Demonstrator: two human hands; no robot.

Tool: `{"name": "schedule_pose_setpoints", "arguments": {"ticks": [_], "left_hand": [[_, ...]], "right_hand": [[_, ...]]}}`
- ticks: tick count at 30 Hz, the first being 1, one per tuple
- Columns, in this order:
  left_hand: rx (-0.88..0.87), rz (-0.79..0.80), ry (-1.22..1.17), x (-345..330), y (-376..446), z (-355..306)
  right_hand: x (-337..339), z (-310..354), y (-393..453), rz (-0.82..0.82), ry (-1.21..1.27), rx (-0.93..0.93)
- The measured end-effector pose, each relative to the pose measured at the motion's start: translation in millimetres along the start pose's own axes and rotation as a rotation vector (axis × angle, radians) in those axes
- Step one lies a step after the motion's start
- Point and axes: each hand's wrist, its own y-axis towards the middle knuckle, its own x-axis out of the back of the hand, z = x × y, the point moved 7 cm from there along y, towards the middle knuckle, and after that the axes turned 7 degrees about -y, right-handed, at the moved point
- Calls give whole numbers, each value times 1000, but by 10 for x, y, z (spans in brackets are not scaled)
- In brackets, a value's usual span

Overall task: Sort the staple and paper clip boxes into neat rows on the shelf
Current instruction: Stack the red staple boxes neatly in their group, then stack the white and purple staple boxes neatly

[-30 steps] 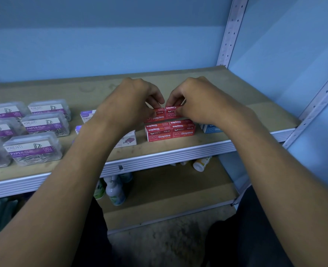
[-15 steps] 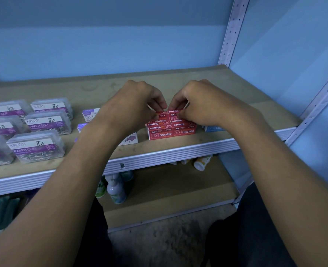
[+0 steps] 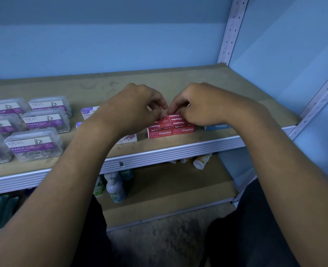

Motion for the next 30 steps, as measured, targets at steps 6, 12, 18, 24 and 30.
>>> {"name": "schedule_pose_setpoints", "arguments": {"ticks": [6,12,18,24,30], "left_hand": [[51,84,-28,-59,-52,-42],[47,63,-28,-67,-48,-80],[30,65,-30,-80,-28,-77],[2,45,-47,-70,-32,-19],[-24,-93,-79,241,-126,45]], "right_hand": [[-100,40,-70,145,-70,-4],[-81,54,-3,93,-137,-36],[-77,77,-1,81,-148,-31],[-85,76,-16,92,-114,-11],[131,171,-86,-24,10,46]]}}
